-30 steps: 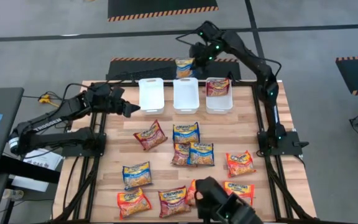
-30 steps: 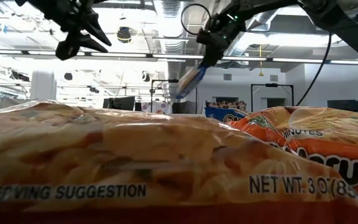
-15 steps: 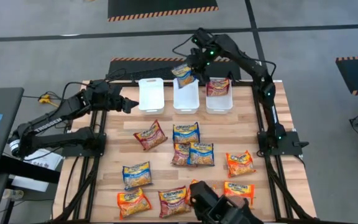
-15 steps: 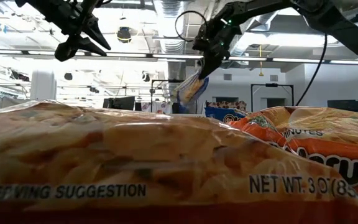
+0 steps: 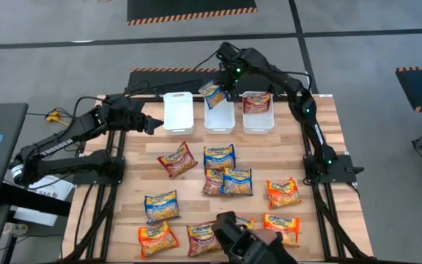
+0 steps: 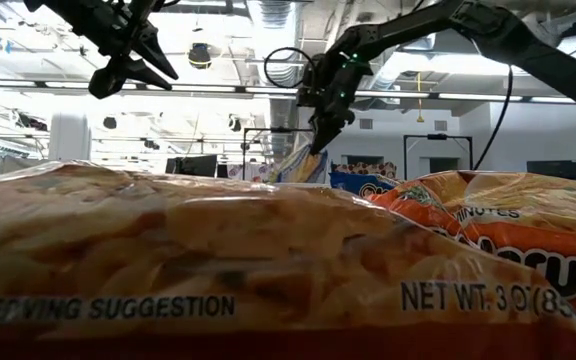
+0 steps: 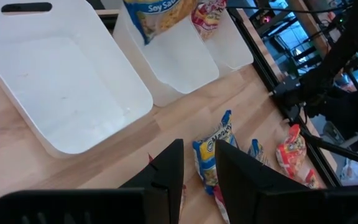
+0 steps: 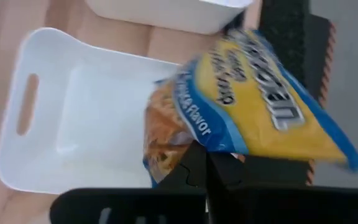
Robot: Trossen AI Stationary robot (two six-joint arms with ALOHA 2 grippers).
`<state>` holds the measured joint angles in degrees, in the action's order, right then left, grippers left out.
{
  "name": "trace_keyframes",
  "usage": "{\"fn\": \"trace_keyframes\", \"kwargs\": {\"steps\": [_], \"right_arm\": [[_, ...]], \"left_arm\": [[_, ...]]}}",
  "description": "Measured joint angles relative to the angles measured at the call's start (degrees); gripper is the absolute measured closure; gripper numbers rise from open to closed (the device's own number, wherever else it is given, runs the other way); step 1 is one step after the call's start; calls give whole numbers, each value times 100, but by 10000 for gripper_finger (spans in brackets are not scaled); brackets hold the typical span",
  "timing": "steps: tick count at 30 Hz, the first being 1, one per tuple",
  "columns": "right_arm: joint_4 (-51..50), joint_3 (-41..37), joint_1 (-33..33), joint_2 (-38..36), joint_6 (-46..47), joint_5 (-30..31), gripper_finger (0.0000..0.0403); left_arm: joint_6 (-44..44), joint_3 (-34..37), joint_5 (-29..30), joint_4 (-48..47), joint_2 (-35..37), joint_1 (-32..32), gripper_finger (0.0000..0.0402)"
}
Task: Sort Maruchan noodles
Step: Put the top left blue noodle soup pack into the middle white bin
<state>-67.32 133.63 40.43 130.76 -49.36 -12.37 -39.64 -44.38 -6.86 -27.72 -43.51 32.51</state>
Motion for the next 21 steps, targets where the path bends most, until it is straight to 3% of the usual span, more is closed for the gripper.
{"fn": "trace_keyframes", "kwargs": {"steps": [21], "right_arm": [[107,-1,-285,368,1054,1041,382]], "left_arm": [[151,0,-91,-33,0,0,324]]}}
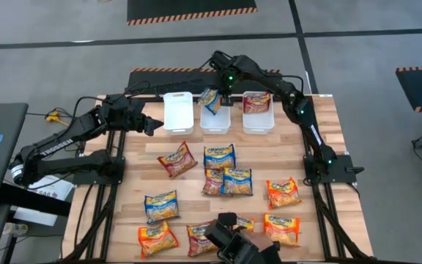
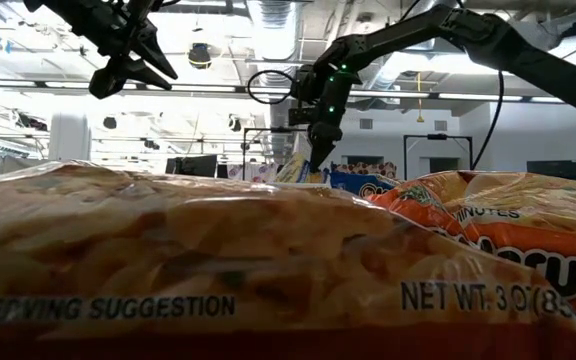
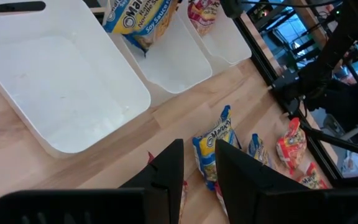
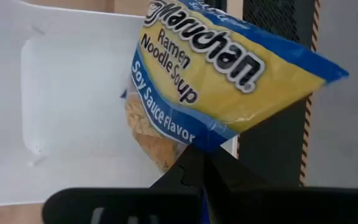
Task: Sort Maruchan noodles
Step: Put the top left blue noodle soup pack into the middle white bin
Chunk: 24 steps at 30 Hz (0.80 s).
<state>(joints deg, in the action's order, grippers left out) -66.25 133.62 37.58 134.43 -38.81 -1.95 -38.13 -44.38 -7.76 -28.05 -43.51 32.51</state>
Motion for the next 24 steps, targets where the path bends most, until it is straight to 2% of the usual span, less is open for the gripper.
{"fn": "trace_keyframes", "kwargs": {"steps": [3,14,19,24], "right_arm": [[-71,0,13,0,48,21,369],[-95,0,-8,0,258,197,283],[-100,1,-6,-49,269,203,270],[4,105,-21,-70,-97,40,269]], "left_arm": [[-2,0,-1,0,0,0,324],[42,0,-103,4,0,0,324],[42,0,-105,4,0,0,324],[42,0,-105,7,0,0,324]]}}
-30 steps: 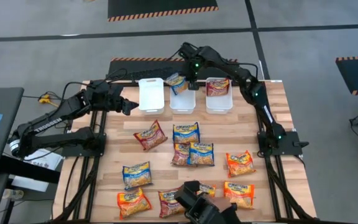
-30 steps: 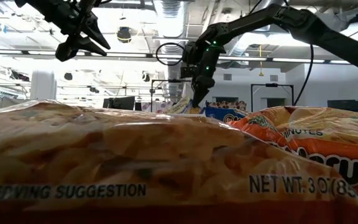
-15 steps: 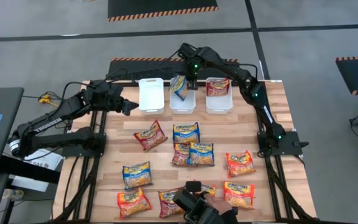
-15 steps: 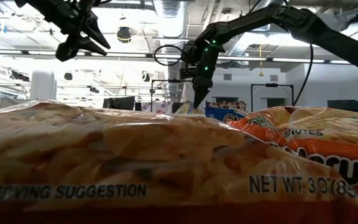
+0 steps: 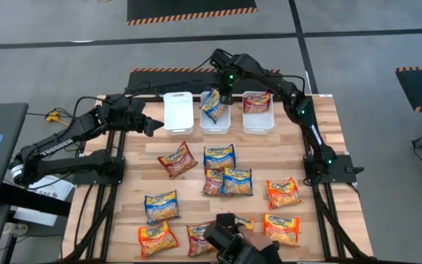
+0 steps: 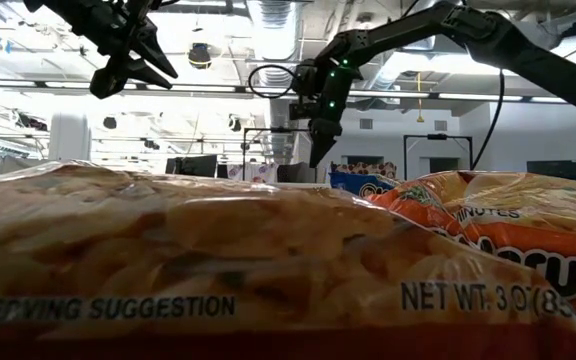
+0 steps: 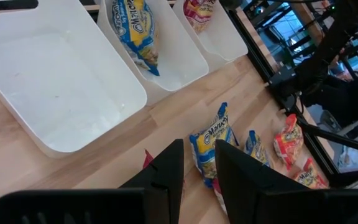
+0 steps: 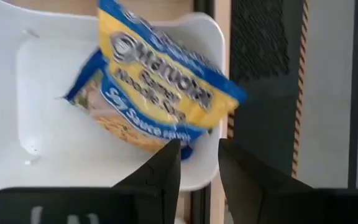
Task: Sort Maruchan noodles
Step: Put the top left blue noodle soup pack into the middle white bin
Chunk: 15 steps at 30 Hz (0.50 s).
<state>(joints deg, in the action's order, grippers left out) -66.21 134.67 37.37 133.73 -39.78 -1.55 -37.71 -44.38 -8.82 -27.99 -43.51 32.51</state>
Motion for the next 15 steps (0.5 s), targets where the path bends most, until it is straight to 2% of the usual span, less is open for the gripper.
{"fn": "trace_keyframes", "kwargs": {"steps": [7,15], "right_arm": [[669,33,-223,0,-211,15,268],[636,11,-503,9,-364,145,268]], "left_arm": [[-14,0,1,3,0,0,324],[-63,0,-102,4,0,0,324]]}}
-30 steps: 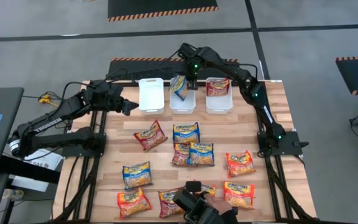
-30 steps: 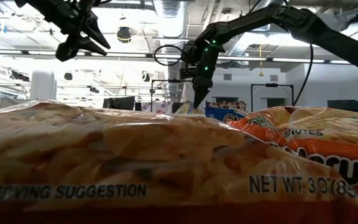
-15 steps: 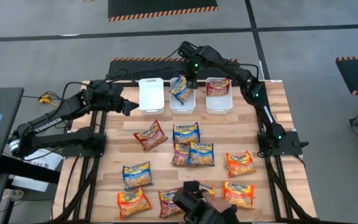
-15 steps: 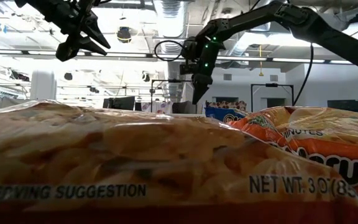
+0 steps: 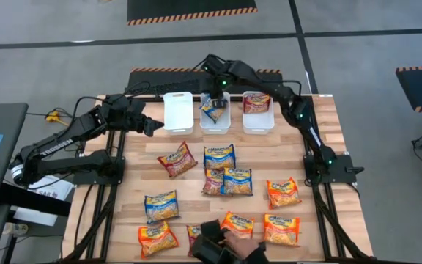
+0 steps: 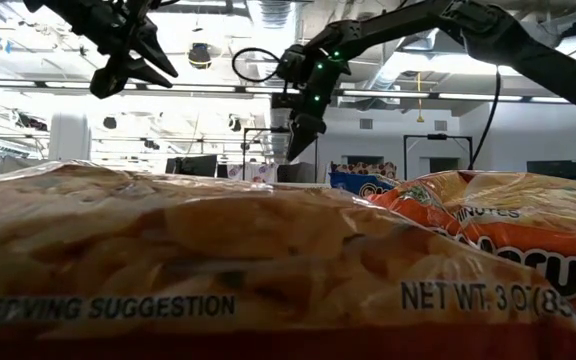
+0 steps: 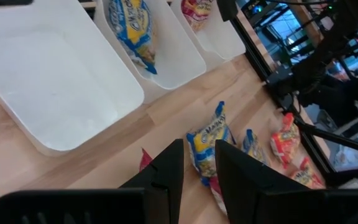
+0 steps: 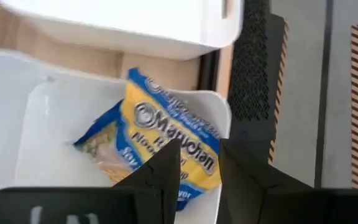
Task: Sort Maruchan noodles
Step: Put the top left blue noodle soup pack into the middle white bin
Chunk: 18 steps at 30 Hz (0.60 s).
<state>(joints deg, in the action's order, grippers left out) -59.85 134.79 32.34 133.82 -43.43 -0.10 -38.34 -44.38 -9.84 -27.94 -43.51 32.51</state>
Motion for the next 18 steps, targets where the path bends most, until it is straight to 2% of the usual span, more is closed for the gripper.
{"fn": "trace_keyframes", "kwargs": {"steps": [2,6,11,18], "right_arm": [[27,0,-51,36,-145,-52,268],[-11,-7,-25,50,-184,-597,268],[-53,-7,-24,52,-158,-659,268],[-297,4,-159,192,1069,-736,268]], "left_arm": [[-33,0,-76,2,0,0,324],[-46,0,-92,2,0,0,324],[-6,0,-92,0,0,0,324],[34,0,-86,-3,0,-2,324]]}}
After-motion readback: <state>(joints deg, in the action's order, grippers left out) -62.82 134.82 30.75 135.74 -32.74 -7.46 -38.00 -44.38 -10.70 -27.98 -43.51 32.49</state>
